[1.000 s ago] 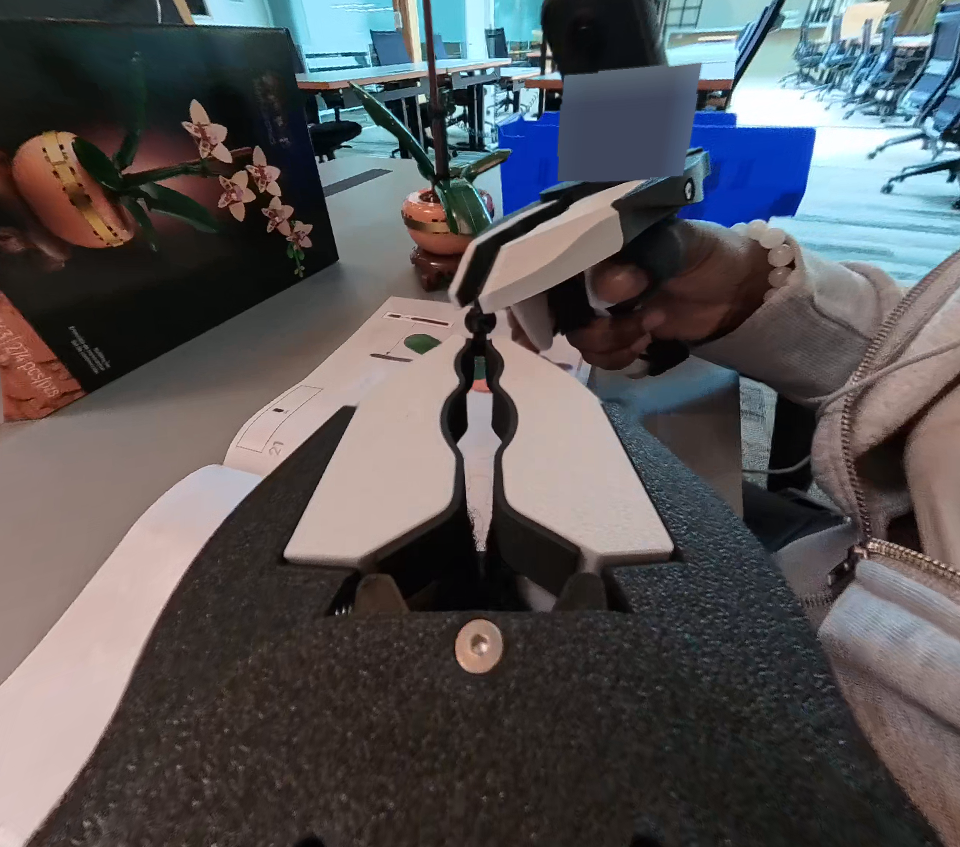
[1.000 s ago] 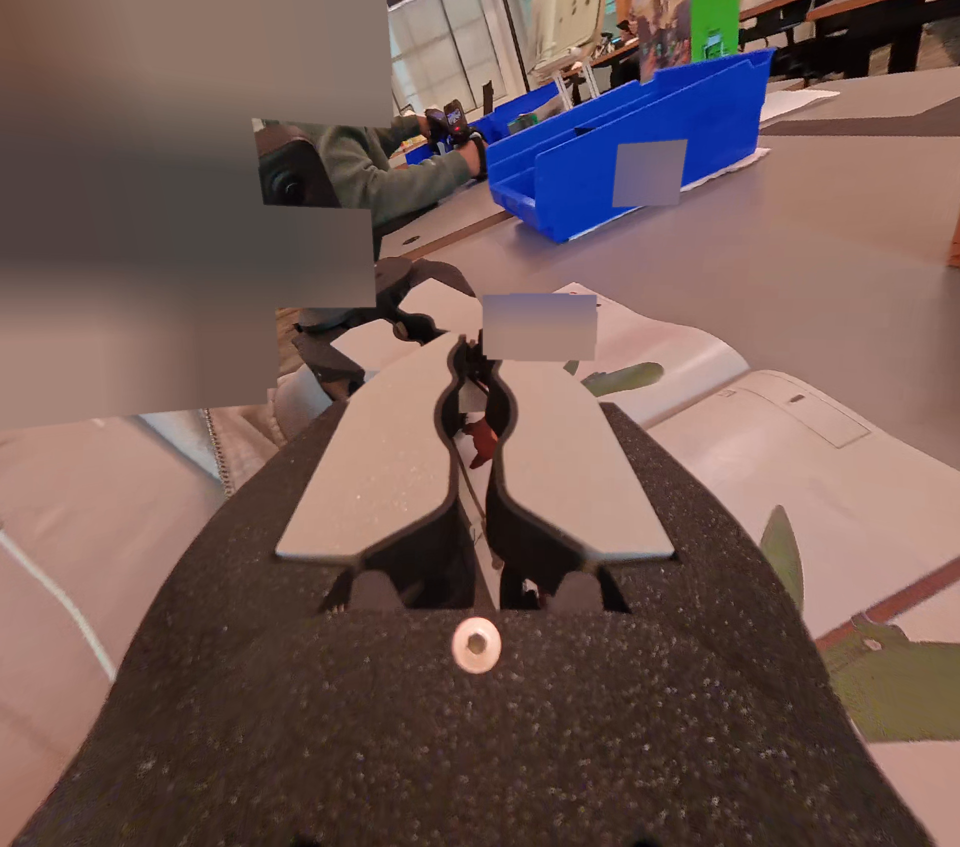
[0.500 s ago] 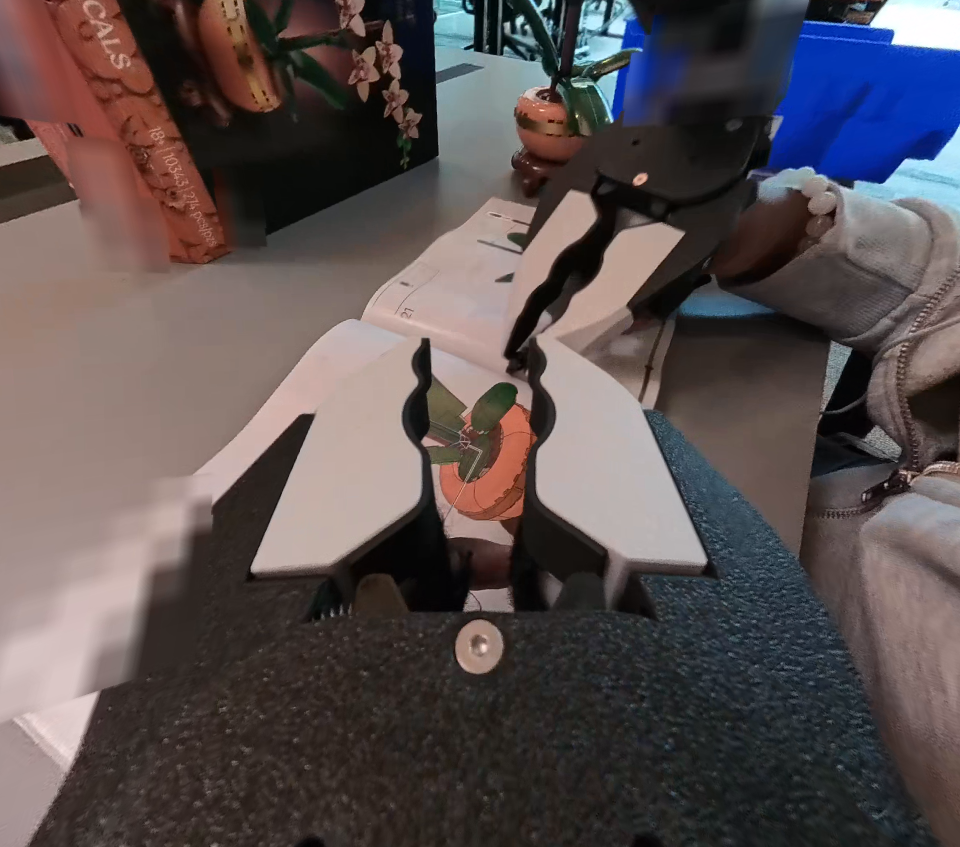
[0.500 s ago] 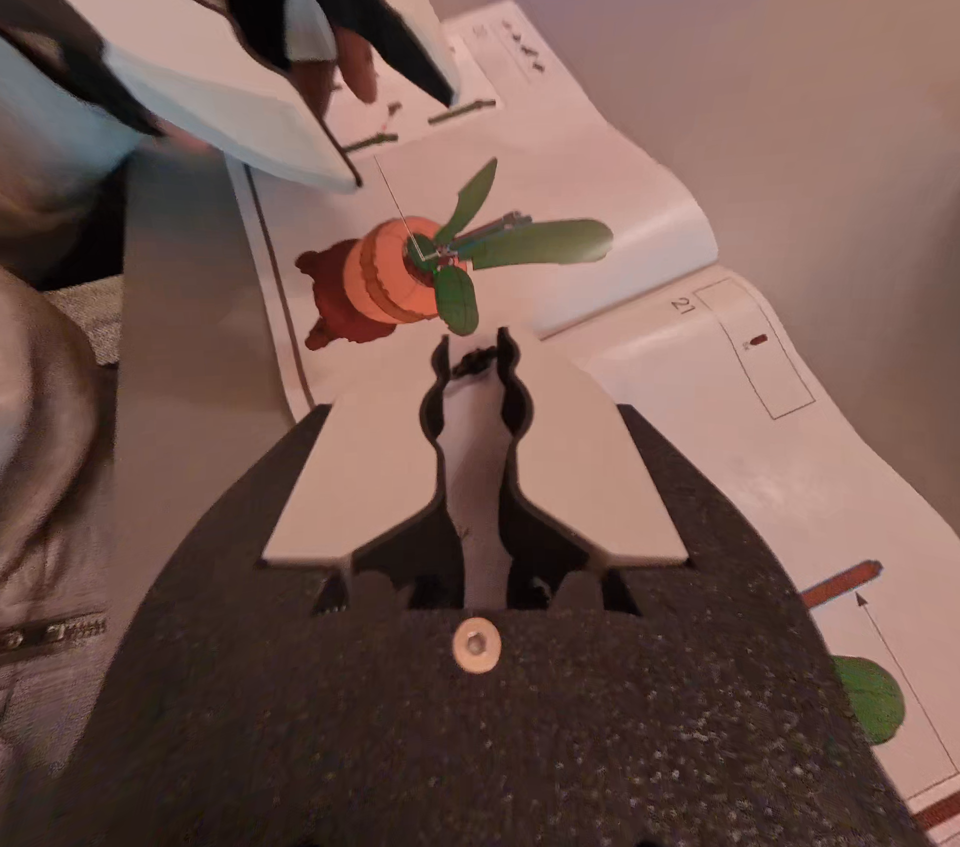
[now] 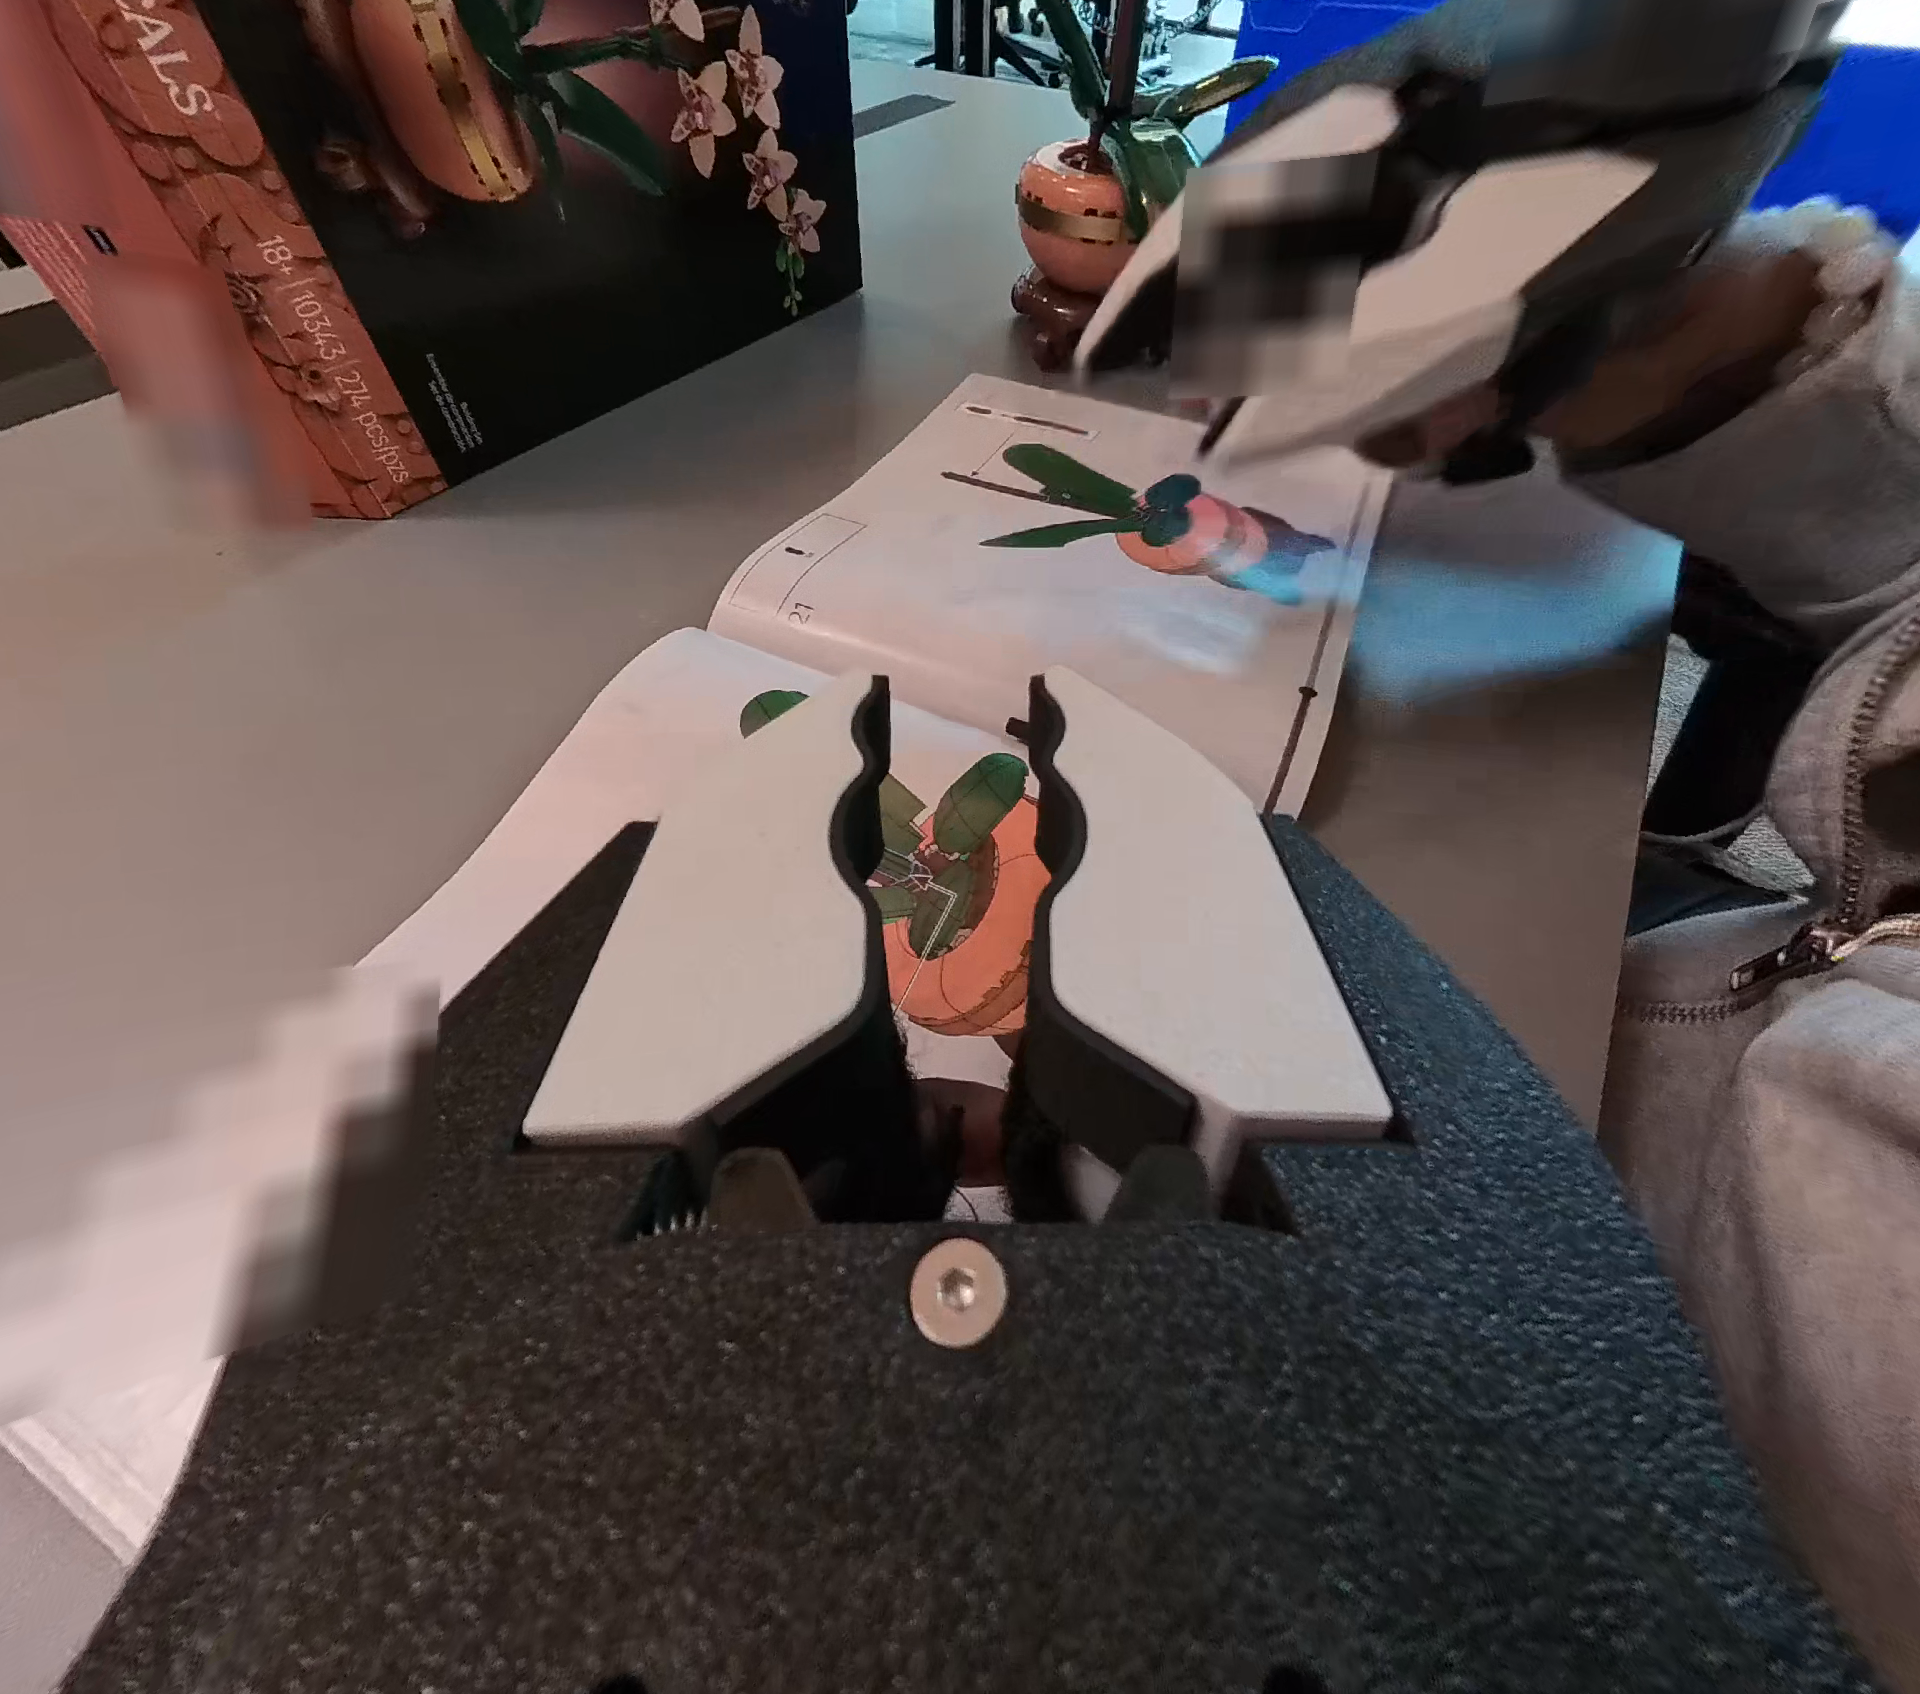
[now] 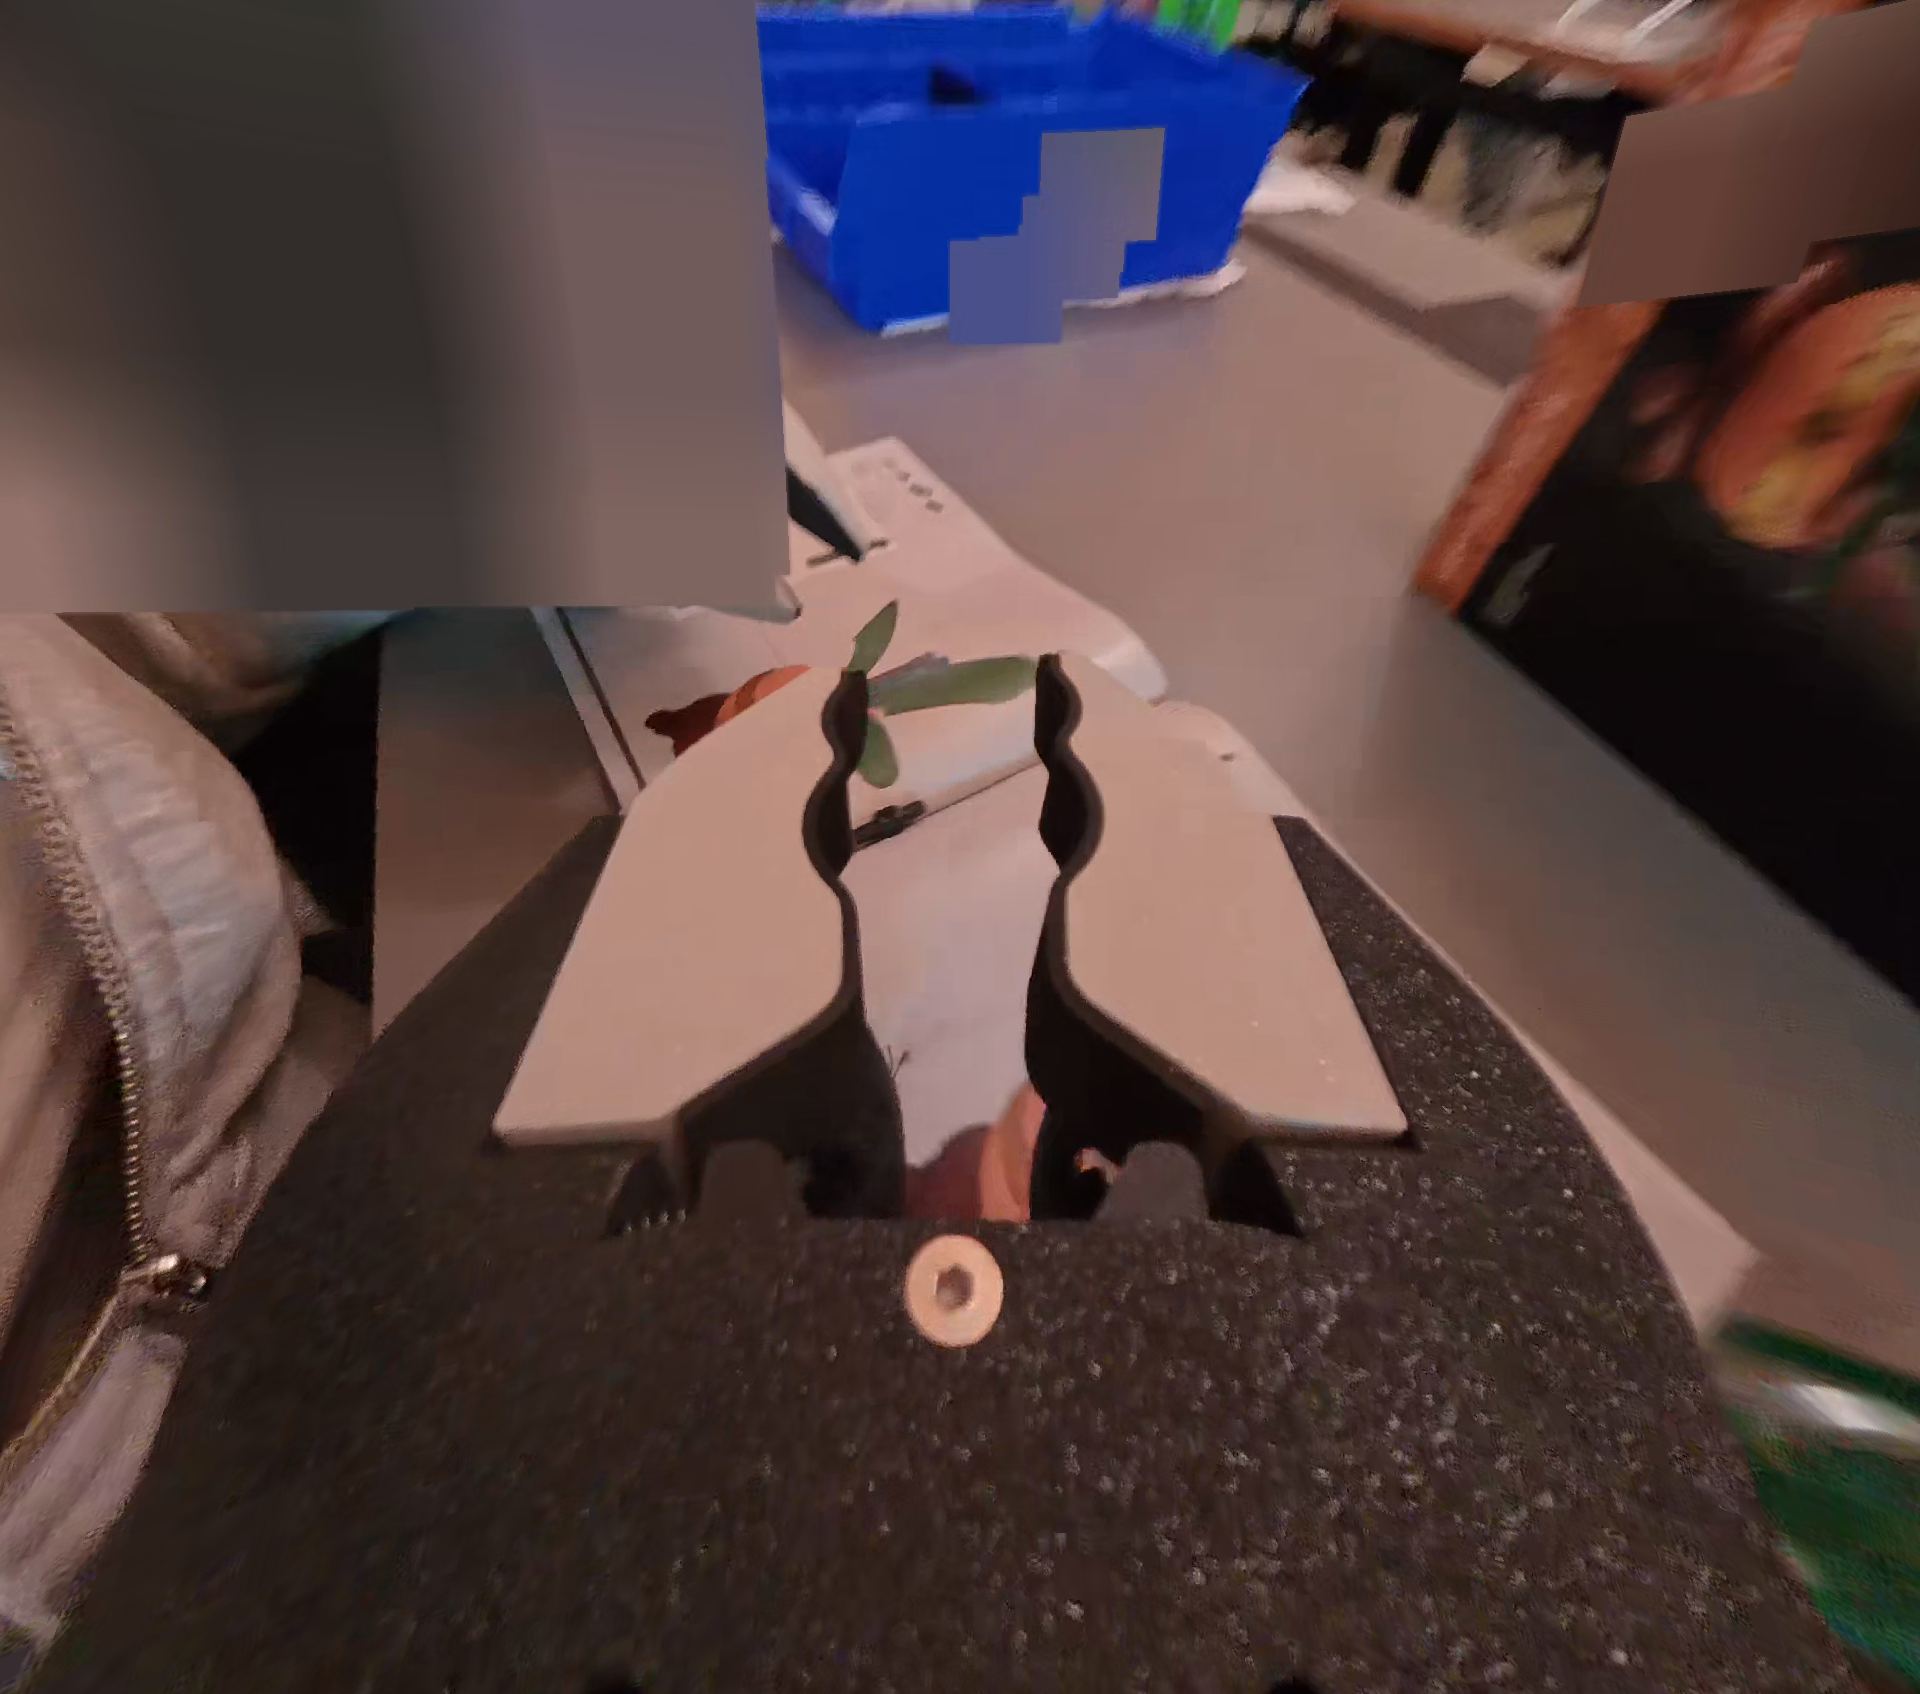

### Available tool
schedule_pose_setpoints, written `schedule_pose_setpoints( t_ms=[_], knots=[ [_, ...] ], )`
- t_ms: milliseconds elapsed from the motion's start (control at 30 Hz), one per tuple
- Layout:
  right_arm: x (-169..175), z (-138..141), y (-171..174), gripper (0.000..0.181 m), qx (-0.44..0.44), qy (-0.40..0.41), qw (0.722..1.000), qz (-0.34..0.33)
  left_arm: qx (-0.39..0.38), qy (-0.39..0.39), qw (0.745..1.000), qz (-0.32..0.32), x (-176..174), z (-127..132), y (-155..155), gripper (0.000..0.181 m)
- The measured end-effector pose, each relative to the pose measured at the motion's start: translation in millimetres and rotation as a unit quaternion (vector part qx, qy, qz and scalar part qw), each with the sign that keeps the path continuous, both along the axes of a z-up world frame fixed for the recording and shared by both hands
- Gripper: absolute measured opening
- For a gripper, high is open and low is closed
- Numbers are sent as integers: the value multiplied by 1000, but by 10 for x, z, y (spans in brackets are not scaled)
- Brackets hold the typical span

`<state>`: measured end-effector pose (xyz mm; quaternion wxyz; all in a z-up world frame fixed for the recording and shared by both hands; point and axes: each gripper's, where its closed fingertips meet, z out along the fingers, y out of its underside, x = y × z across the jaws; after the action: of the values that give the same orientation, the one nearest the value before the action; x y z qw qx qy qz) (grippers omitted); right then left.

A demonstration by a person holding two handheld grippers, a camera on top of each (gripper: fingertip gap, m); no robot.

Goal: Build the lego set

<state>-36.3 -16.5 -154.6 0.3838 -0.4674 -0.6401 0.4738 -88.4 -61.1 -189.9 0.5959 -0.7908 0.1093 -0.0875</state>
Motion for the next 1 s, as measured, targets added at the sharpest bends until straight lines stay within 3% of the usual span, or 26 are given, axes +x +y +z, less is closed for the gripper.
schedule_pose_setpoints(
  t_ms=[133,300,433,533,600,733,867,1000],
  knots=[
    [525,577,579,24,31,72,991,-113,48,-22,998,-27,111,223,154,28],
    [1140,1028,1468,11,80,82,966,-233,77,-30,981,-178,683,822,640,24],
    [1134,866,1928,20,70,-5,975,-211,86,-1,968,-236,1118,1047,1406,21],
    [1015,660,2074,24,55,-55,982,-174,75,11,973,-217,1272,917,2054,17],
    [961,573,2115,24,69,-78,982,-156,66,13,975,-211,1345,836,2302,14],
    [864,552,2148,22,104,-97,982,-126,51,64,979,-185,1338,676,2557,13],
    [773,517,2141,21,99,-128,980,-111,47,67,979,-187,1382,620,2625,15],
    [744,375,2153,8,113,-162,974,-110,54,87,976,-194,1454,559,2678,14]
  ],
)
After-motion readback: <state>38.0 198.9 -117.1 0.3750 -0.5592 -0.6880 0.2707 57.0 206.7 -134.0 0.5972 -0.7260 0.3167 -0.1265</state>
